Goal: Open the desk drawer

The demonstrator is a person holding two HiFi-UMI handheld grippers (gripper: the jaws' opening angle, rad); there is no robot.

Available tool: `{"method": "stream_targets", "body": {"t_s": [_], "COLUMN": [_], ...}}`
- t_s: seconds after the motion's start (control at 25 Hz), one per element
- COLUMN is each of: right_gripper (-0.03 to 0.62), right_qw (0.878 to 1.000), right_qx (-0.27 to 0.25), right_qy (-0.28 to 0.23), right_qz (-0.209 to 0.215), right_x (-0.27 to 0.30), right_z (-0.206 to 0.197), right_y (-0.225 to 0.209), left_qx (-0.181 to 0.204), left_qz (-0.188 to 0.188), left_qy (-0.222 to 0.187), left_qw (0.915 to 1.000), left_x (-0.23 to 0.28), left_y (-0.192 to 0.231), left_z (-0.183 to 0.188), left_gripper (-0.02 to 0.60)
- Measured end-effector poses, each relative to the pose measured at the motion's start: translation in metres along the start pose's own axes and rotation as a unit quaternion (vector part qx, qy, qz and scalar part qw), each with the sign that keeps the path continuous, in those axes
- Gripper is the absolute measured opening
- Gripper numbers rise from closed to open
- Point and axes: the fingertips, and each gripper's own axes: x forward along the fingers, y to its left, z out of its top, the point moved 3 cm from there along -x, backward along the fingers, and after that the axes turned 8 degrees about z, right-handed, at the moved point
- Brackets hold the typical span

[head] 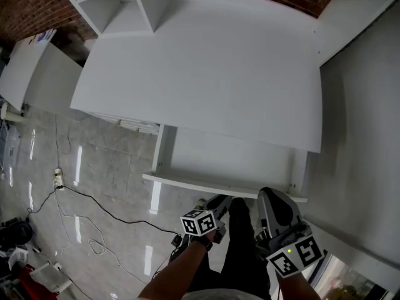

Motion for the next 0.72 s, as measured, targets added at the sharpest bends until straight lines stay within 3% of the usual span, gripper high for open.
{"method": "stream_targets", "body": {"t_s": [0.4,0.72], "right_gripper": [0.017,0.017], "right_qw": [1.0,1.0], "right_qx": [0.011,0.006], "right_qy": [-0.003,-0.003], "right_qz": [-0.009,-0.011], "right_x": [-0.021,-0.03], "right_z": [-0.014,-0.012], "right_y": [0.028,0.036], "left_qx": [-0.011,0.008], "left_qz": [0.002,0.005], "left_qy": [0.025,0.037], "left_qw": [0.9996,0.9993], "left_x": [-0.032,-0.041], "left_y": [0.008,0.007], "left_z": [-0.042,-0.047], "left_gripper": [0.078,0.08]}}
